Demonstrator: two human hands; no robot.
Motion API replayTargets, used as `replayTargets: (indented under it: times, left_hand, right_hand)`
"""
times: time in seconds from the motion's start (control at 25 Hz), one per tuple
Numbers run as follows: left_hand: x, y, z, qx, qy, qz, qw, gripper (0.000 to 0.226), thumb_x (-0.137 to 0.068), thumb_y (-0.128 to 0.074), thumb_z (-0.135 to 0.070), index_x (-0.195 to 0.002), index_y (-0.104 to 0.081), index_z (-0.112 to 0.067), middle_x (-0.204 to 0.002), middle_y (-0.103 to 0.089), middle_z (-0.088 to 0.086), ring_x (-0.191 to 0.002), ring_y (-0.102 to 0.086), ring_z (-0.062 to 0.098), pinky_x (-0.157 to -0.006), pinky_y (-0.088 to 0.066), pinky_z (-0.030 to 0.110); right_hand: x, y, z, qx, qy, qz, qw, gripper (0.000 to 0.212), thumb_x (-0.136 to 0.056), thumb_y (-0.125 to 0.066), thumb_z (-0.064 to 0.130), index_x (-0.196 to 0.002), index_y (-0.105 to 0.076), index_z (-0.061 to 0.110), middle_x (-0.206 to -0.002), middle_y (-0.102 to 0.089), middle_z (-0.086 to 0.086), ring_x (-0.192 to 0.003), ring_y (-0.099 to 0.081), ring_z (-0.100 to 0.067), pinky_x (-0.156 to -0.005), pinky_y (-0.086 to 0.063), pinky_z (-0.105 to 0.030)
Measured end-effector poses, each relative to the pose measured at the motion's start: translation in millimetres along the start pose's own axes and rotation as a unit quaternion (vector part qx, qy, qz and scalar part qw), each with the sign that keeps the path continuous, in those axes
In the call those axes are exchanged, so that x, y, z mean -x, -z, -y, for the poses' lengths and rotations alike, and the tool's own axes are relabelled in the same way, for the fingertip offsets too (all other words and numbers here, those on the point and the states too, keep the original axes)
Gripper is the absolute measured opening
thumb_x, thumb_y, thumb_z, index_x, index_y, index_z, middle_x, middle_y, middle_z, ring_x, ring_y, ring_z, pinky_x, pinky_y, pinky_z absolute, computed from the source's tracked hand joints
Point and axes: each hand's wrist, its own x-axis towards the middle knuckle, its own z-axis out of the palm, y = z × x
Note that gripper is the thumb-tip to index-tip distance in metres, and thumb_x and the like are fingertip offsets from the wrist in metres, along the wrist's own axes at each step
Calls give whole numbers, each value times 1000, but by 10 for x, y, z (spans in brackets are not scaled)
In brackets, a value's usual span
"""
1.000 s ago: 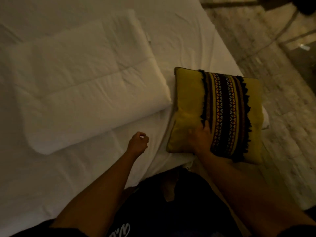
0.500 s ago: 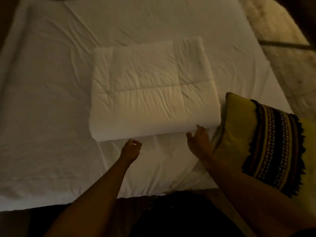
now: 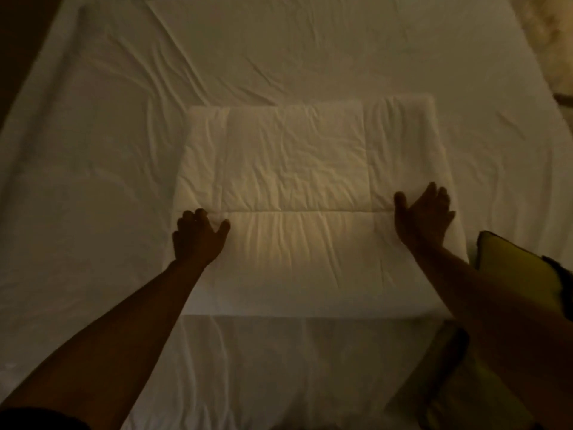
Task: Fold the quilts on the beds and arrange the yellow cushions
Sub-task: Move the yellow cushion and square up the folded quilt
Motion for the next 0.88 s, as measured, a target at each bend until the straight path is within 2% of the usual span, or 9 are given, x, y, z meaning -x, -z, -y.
replayTargets:
  times: [0.08, 0.2, 0.36, 0.48, 0.6, 0.68, 0.8, 0.88]
  left_hand:
    - [-391, -90, 95, -31, 36, -19, 999, 98, -83, -45, -77, -146, -30, -4, -143, -37, 25, -128, -41, 42, -104, -38, 54]
    - [-1011, -308, 251, 81, 149, 14, 985, 130, -63, -38, -95, -154, -10, -7, -151, -29, 27, -135, -35, 45, -110, -31, 57]
    - [-1466, -640, 369, 193, 205, 99, 954, 138, -60, -47, -95, -156, 2, -10, -157, -22, 24, -142, -30, 41, -116, -28, 49]
    - [-1610, -880, 381, 245, 220, 120, 937, 139, -59, -56, -91, -156, -5, -5, -157, -27, 21, -142, -33, 36, -118, -28, 43]
    - [-1694, -993, 407, 282, 236, 135, 920, 149, -42, -59, -97, -152, -24, -4, -153, -38, 16, -138, -41, 31, -116, -32, 39]
    - [-1717, -1032, 419, 278, 238, 140, 920, 147, -38, -57, -100, -149, -35, -7, -150, -44, 14, -135, -45, 30, -115, -34, 39]
    - [-1684, -1022, 360, 306, 207, 141, 919, 123, -57, -61, -90, -146, -43, -6, -149, -46, 15, -135, -45, 29, -116, -33, 40]
    - [-1691, -996, 361, 321, 197, 152, 914, 119, -60, -60, -87, -145, -44, -6, -148, -46, 17, -135, -45, 31, -115, -33, 40]
  right_hand:
    - [-272, -132, -31, 5, -36, -5, 999, 88, -93, -22, 68, -154, -4, 7, -161, -6, -19, -149, -5, -34, -121, -1, -53]
    - [-660, -339, -139, -18, -96, -20, 995, 98, -87, -16, 77, -154, 1, 9, -161, -2, -19, -150, -1, -35, -120, 1, -53]
    - [-974, -584, -210, -45, -143, 20, 989, 110, -78, -14, 87, -154, 3, 10, -161, -6, -20, -149, -6, -36, -120, -1, -53]
    - [-1087, -754, -198, -72, -167, 26, 983, 117, -71, -19, 93, -155, 2, 14, -160, -13, -20, -147, -15, -38, -120, -9, -54]
    - [-1151, -812, -206, -121, -202, 56, 970, 127, -58, -27, 100, -154, 5, 24, -160, -18, -16, -144, -24, -39, -118, -20, -54]
    - [-1197, -789, -219, -146, -220, 78, 961, 130, -55, -35, 100, -154, 4, 26, -158, -22, -16, -141, -29, -40, -116, -25, -52]
    - [-1250, -775, -246, -160, -237, 100, 953, 128, -58, -46, 95, -154, -6, 21, -157, -24, -18, -140, -31, -41, -114, -28, -49]
    - [-1283, -770, -255, -167, -242, 105, 950, 129, -60, -53, 90, -153, -11, 13, -155, -27, -19, -139, -34, -40, -113, -30, -46]
